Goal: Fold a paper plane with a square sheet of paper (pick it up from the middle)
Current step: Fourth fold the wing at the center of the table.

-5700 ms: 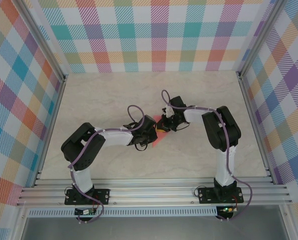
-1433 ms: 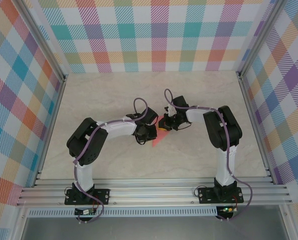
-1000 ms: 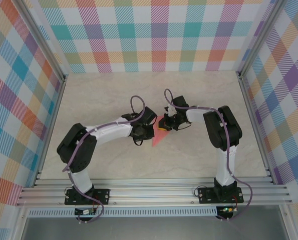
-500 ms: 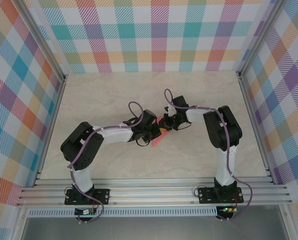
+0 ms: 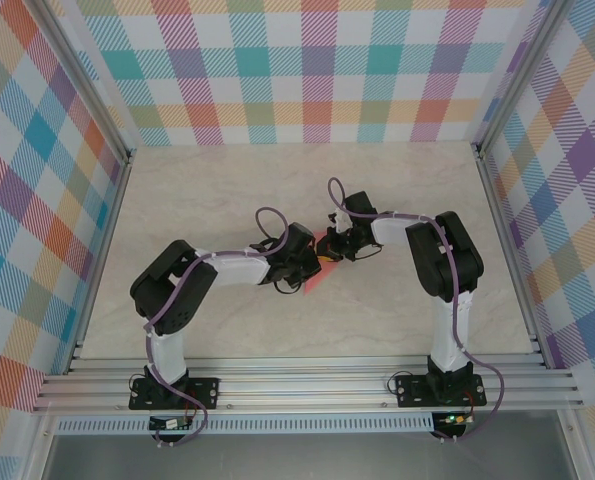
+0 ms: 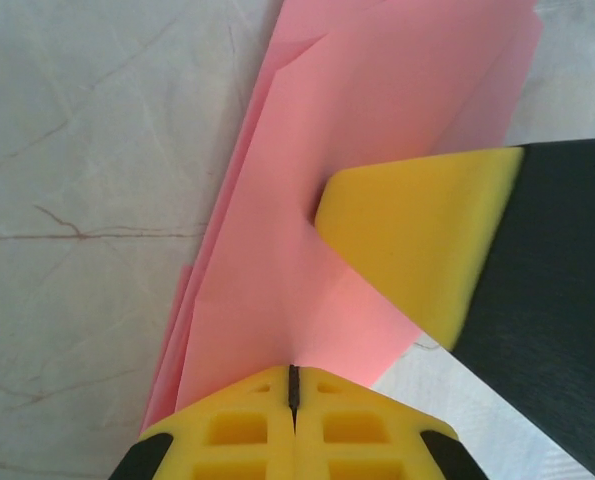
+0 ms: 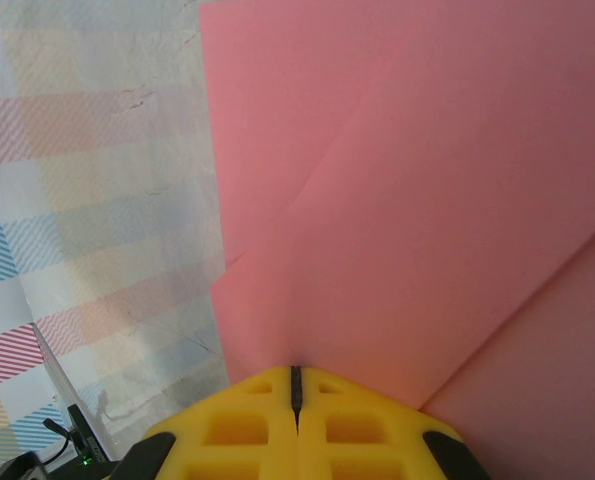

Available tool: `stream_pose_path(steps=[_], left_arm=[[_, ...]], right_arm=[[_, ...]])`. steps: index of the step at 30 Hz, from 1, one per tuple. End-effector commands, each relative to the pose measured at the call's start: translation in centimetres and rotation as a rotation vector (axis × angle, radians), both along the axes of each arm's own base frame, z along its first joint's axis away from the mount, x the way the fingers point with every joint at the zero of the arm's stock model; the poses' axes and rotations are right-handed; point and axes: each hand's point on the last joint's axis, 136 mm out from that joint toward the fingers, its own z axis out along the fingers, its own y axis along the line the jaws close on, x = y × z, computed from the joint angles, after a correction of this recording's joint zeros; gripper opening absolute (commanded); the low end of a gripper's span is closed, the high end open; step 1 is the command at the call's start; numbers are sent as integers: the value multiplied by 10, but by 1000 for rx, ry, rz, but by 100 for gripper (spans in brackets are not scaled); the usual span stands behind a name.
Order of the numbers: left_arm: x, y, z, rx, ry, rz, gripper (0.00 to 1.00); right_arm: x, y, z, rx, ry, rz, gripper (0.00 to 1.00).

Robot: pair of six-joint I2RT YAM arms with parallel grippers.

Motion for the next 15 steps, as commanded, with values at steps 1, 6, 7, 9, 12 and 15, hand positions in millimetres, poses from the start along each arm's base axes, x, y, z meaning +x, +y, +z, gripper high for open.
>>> stream_pose_path(steps=[1,6,7,9,12,15], left_arm=[[8,-5,2,-26,-7,14,0],[-1,11,-9,47,23,33,0],[-5,16,-12,70,31,35,0],[-10,28,-16,115,43,43,0],[-18,38,-18,134,42,44,0],[-17,33,-7,105,4,23,0]], right_arm=[[-19,-26,-46,-173,88,-24,4],[-19,-26,-46,-173,88,-24,4],[-19,-26,-46,-174,89,-24,4],[-19,-26,-46,-173,88,-24,5],[-19,-26,-46,-174,89,-22,5],[-18,-25,-45,-173,86,-21,4]])
